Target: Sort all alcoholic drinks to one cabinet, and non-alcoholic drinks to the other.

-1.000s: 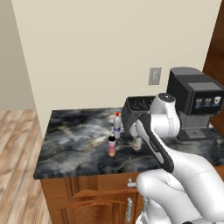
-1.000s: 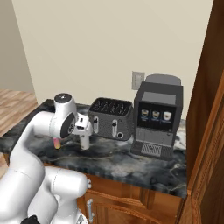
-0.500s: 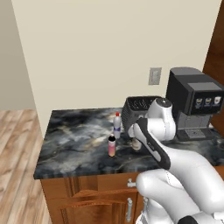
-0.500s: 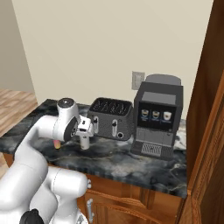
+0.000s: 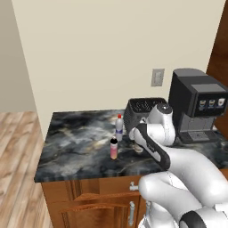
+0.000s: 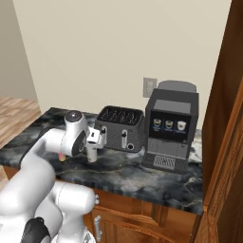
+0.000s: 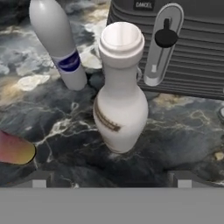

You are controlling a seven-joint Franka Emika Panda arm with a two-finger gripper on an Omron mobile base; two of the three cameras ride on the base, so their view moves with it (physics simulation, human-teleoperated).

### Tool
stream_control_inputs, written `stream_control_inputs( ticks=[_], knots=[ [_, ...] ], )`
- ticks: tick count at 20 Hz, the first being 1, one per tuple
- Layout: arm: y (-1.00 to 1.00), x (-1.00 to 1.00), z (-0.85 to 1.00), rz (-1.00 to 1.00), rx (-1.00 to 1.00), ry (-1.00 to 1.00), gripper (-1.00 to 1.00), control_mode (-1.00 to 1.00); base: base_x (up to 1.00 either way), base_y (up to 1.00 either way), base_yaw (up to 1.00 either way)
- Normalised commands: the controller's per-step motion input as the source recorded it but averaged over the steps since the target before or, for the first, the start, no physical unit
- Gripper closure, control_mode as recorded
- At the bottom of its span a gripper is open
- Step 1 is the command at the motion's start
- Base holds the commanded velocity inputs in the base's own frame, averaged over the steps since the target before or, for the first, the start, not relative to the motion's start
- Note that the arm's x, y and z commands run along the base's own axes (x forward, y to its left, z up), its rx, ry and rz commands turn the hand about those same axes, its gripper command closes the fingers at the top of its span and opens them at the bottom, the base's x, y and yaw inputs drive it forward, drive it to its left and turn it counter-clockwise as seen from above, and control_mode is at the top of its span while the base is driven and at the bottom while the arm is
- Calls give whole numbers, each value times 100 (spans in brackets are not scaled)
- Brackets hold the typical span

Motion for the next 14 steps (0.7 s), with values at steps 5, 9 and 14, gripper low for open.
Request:
stream_control_inputs(
  ticks=[5, 9, 14],
  knots=[
    [0, 27, -4, 0, 0, -2, -100, -100, 0, 0, 0],
    [0, 29, -3, 0, 0, -2, -100, -100, 0, 0, 0],
    [0, 28, -7, 0, 0, -3, -100, -100, 0, 0, 0]
  ],
)
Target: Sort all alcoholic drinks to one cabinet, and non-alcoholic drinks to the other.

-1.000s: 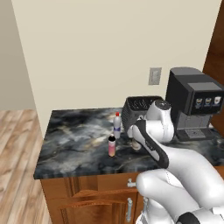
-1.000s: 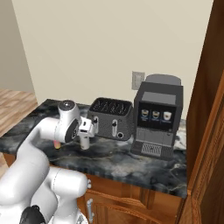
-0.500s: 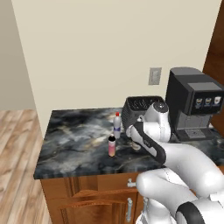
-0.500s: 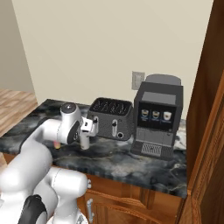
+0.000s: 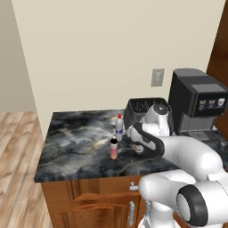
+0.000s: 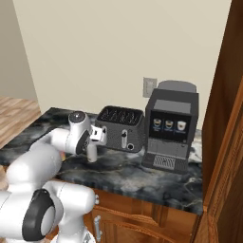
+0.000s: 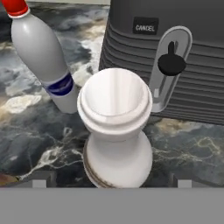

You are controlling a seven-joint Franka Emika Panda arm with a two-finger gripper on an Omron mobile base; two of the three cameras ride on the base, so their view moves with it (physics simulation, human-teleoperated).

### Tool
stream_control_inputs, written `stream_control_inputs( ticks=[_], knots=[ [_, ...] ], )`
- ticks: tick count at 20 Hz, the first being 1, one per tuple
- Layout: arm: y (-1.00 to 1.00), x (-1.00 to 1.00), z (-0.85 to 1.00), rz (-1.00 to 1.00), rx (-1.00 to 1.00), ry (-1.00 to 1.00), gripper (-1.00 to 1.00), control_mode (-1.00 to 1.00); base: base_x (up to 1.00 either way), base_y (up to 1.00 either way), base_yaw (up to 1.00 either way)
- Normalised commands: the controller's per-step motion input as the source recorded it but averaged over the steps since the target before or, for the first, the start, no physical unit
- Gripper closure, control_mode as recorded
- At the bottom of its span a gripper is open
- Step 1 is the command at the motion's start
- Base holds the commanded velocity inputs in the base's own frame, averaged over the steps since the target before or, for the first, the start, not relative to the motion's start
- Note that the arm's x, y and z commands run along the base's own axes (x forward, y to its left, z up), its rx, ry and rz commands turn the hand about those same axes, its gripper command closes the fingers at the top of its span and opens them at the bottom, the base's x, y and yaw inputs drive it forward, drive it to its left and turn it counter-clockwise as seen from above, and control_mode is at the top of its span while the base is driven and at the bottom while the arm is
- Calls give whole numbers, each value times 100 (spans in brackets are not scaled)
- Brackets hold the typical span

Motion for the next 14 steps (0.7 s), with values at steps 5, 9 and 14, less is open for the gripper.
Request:
stream_control_inputs(
  ticks=[5, 9, 14],
  knots=[
    [0, 20, -12, 0, 0, -2, -100, -100, 0, 0, 0],
    [0, 9, -19, 0, 0, -3, -100, -100, 0, 0, 0],
    [0, 15, -15, 0, 0, -3, -100, -100, 0, 0, 0]
  ],
)
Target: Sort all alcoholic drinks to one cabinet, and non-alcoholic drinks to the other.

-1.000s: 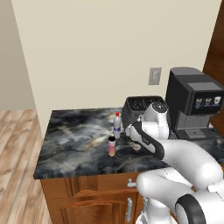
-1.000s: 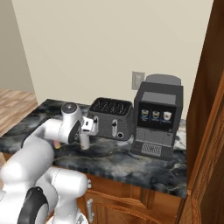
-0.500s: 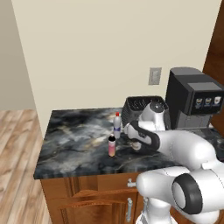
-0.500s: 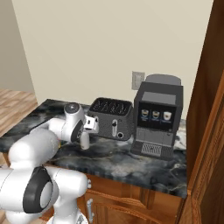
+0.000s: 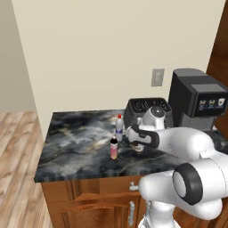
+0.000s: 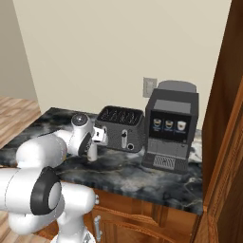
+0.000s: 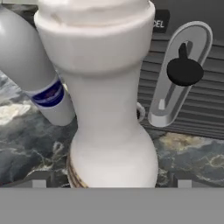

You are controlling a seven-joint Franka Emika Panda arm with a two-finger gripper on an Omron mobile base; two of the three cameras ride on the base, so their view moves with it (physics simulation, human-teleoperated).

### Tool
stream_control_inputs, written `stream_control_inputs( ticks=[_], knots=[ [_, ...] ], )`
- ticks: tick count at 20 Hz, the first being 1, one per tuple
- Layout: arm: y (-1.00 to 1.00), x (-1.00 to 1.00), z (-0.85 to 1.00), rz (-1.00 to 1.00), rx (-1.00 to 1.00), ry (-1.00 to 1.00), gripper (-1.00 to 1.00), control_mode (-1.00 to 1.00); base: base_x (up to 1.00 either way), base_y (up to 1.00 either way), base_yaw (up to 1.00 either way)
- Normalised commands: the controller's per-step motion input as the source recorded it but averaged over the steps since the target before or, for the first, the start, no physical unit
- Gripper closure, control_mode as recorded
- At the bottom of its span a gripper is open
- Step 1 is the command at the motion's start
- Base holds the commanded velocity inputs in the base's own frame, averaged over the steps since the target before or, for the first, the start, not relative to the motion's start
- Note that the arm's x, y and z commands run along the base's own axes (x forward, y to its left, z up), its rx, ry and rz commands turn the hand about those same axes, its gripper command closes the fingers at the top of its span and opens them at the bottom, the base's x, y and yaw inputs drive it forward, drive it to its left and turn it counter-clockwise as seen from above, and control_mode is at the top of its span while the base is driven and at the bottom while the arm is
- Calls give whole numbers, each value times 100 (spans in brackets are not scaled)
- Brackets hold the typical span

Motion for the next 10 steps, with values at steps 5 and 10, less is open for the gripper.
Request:
stream_control_inputs(
  ticks=[5, 10],
  knots=[
    [0, 11, -11, 0, 0, -1, 100, -100, 0, 0, 0],
    [0, 0, 7, 0, 0, 0, 100, -100, 0, 0, 0]
  ],
)
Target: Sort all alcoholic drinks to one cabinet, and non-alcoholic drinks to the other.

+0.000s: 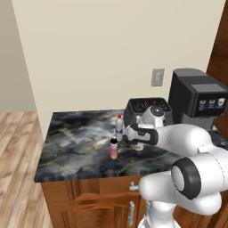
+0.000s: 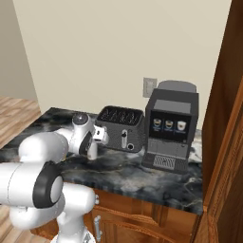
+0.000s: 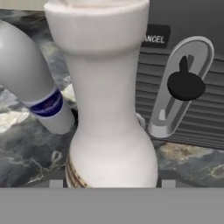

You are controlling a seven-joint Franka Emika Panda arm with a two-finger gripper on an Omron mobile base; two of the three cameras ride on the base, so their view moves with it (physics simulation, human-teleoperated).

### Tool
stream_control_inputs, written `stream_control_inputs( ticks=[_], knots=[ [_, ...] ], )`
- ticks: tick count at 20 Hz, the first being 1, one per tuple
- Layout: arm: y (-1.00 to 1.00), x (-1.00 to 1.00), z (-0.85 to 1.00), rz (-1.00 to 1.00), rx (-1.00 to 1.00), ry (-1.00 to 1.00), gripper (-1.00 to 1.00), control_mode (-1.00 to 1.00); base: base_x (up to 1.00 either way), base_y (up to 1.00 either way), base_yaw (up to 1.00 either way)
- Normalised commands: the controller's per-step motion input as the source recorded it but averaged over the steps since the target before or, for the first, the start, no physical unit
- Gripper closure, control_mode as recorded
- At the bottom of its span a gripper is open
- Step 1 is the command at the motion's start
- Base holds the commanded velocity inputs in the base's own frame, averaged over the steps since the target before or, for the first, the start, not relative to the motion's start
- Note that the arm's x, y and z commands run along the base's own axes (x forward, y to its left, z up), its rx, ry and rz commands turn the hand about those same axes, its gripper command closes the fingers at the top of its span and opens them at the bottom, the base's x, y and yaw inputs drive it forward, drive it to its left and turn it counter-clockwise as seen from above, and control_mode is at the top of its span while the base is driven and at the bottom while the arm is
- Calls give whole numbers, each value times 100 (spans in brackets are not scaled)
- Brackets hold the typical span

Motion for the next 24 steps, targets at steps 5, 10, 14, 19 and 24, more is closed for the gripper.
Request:
stream_control_inputs(
  ticks=[5, 10, 14, 19, 24],
  knots=[
    [0, -5, 69, 0, 0, 2, 100, -100, 0, 0, 0],
    [-1, -46, 100, -1, 0, 1, 100, -100, 0, 0, 0],
    [-1, -56, 95, -5, 0, 0, 100, -100, 0, 0, 0],
    [-7, -81, 81, -6, 0, -2, 100, -100, 0, 0, 0],
    [-5, -51, 66, 0, 0, -15, 100, -100, 0, 0, 0]
  ],
)
